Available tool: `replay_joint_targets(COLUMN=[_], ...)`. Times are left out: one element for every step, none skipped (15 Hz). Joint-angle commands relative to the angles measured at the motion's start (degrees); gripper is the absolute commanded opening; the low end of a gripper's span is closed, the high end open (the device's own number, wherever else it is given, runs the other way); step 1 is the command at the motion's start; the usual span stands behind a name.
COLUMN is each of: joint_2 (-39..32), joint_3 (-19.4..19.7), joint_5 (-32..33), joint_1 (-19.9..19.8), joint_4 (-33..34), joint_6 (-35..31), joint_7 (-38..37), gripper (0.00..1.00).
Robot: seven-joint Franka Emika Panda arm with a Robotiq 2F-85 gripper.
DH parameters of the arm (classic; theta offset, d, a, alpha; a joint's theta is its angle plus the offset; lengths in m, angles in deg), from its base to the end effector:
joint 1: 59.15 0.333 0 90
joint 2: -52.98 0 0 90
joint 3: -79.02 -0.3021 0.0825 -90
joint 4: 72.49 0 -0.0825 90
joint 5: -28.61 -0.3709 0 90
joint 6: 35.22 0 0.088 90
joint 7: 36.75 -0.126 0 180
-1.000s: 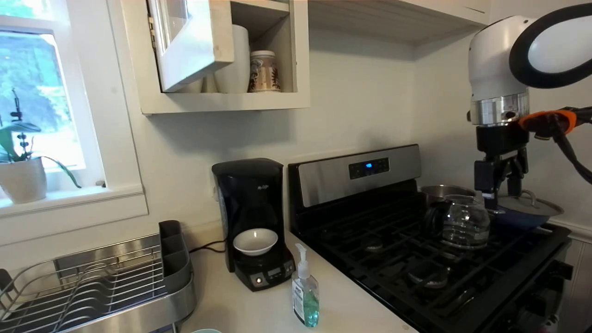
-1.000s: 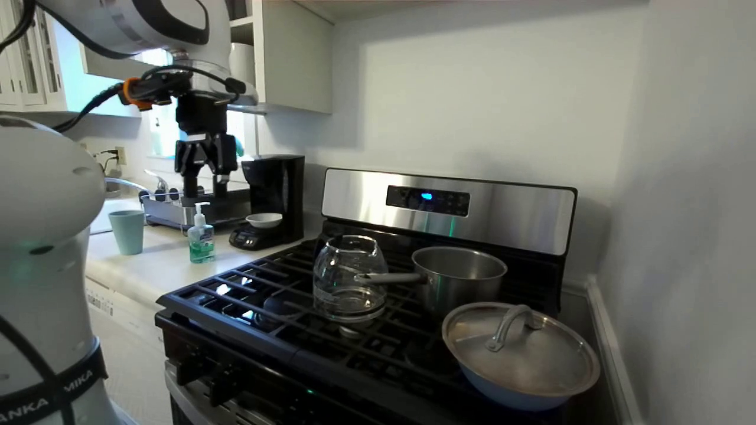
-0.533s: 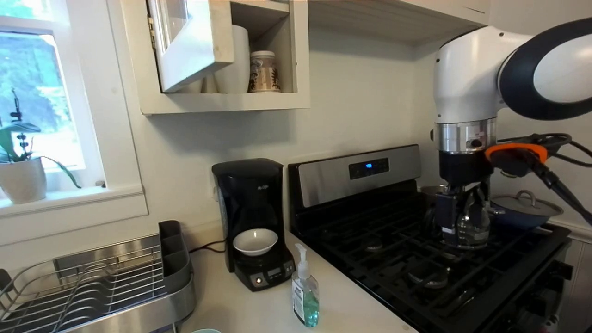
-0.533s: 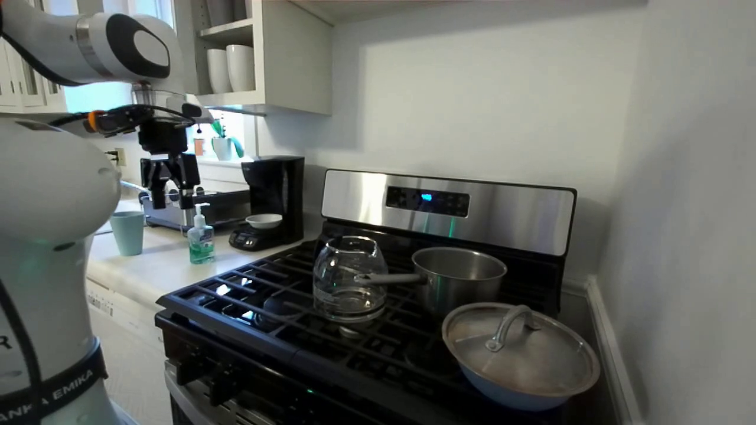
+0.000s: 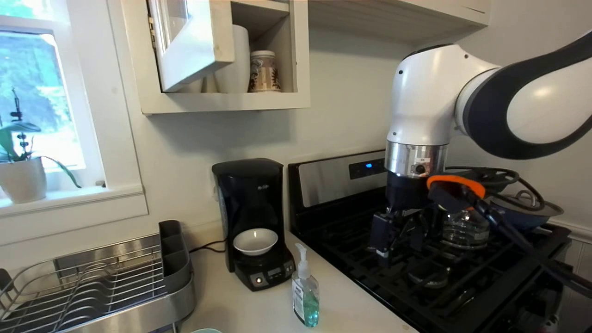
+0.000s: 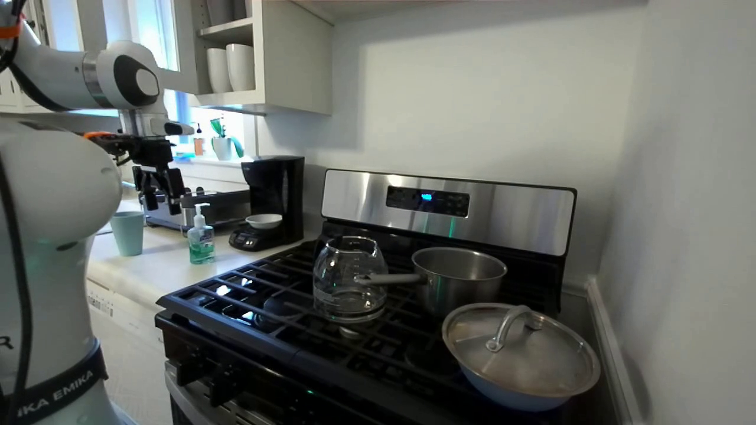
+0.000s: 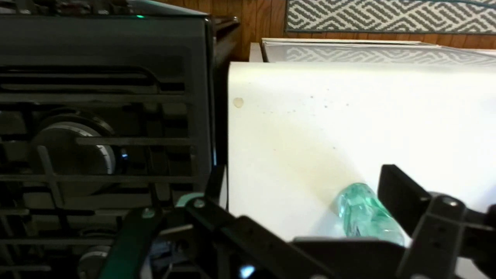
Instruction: Slide the soap bottle a little forward on the kitchen counter
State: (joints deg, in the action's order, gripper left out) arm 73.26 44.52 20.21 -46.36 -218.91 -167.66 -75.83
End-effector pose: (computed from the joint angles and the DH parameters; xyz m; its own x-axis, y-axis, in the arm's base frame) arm 0.2906 0.3092 0.3515 0.9944 0.0243 0.1028 0.0219 -0.9995 0.0243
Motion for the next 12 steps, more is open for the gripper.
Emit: replay_joint_targets(joint_2=[-8.1, -3.6, -4.7, -5.0, -5.0, -4.9, -4.7, -4.7, -4.7, -4.7, -4.7, -4.7], joint_3=[-1.0, 1.0, 1.2, 1.5, 1.7, 1.9, 1.9, 1.9, 1.9, 1.9, 1.9, 1.9], joint_5=[5.6, 3.1, 3.5, 3.5, 3.5, 3.5, 3.4, 3.4, 3.4, 3.4, 3.4, 3.4], joint_1=[0.3, 1.8, 2.0, 2.2, 2.2, 2.3, 2.3, 2.4, 2.4, 2.5, 2.5, 2.5], joint_4=[4.2, 1.6, 2.0, 2.0, 2.0, 2.0, 2.0, 2.0, 2.0, 2.0, 2.0, 2.0], joint_6=[-5.4, -3.2, -3.6, -3.6, -3.6, -3.5, -3.5, -3.5, -3.5, -3.5, -3.5, -3.5], joint_7=[-2.2, -1.7, -1.7, -1.7, -1.6, -1.6, -1.6, -1.6, -1.6, -1.6, -1.6, -1.6], gripper=[1.0, 1.0, 1.0, 1.0, 1.0, 1.0, 1.0, 1.0, 1.0, 1.0, 1.0, 1.0])
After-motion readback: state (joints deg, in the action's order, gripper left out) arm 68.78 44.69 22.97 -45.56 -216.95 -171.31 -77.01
